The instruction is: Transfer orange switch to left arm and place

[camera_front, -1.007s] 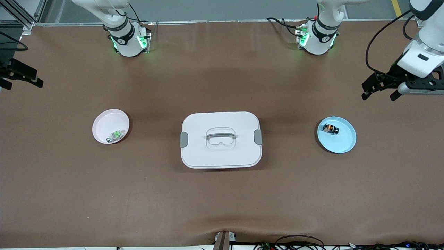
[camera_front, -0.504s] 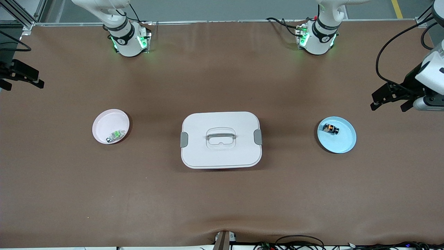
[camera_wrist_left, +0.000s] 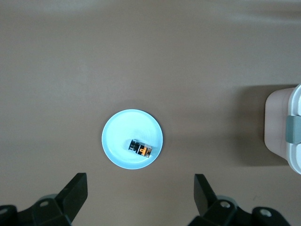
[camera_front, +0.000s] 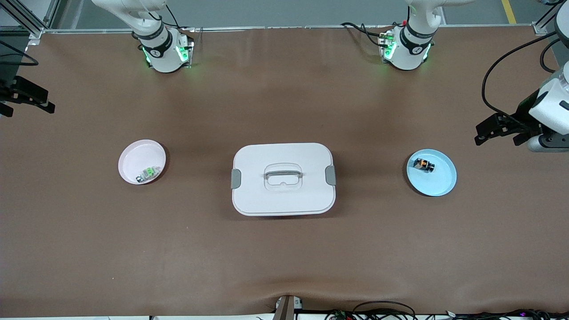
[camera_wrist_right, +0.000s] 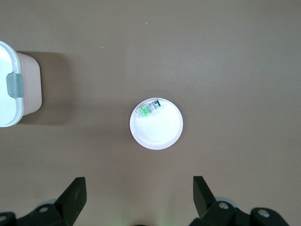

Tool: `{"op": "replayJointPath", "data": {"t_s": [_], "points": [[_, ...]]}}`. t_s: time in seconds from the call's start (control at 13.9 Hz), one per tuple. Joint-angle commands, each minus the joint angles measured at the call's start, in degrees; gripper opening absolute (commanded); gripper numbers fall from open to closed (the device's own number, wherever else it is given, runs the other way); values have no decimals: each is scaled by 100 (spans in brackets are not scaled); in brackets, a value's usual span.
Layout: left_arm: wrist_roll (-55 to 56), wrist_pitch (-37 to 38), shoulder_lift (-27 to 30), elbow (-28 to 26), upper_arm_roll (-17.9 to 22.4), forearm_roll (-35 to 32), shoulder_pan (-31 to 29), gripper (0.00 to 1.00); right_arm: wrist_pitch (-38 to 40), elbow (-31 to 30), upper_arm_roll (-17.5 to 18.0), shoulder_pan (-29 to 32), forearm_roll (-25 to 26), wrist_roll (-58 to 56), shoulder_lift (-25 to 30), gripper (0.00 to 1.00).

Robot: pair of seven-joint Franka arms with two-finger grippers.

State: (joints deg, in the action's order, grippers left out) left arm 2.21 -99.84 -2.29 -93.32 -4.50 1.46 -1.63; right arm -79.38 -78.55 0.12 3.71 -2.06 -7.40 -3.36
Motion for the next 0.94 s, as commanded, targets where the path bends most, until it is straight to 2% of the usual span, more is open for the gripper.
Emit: {"op": "replayJointPath", "data": {"t_s": [0.0, 0.86], "points": [[69, 166, -44, 183, -33, -128, -4, 100, -43, -73, -56, -46, 56, -104, 72, 100], [16, 166, -44, 201, -69, -120, 14, 100, -25, -108, -144, -117, 30, -104, 72, 100]]}}
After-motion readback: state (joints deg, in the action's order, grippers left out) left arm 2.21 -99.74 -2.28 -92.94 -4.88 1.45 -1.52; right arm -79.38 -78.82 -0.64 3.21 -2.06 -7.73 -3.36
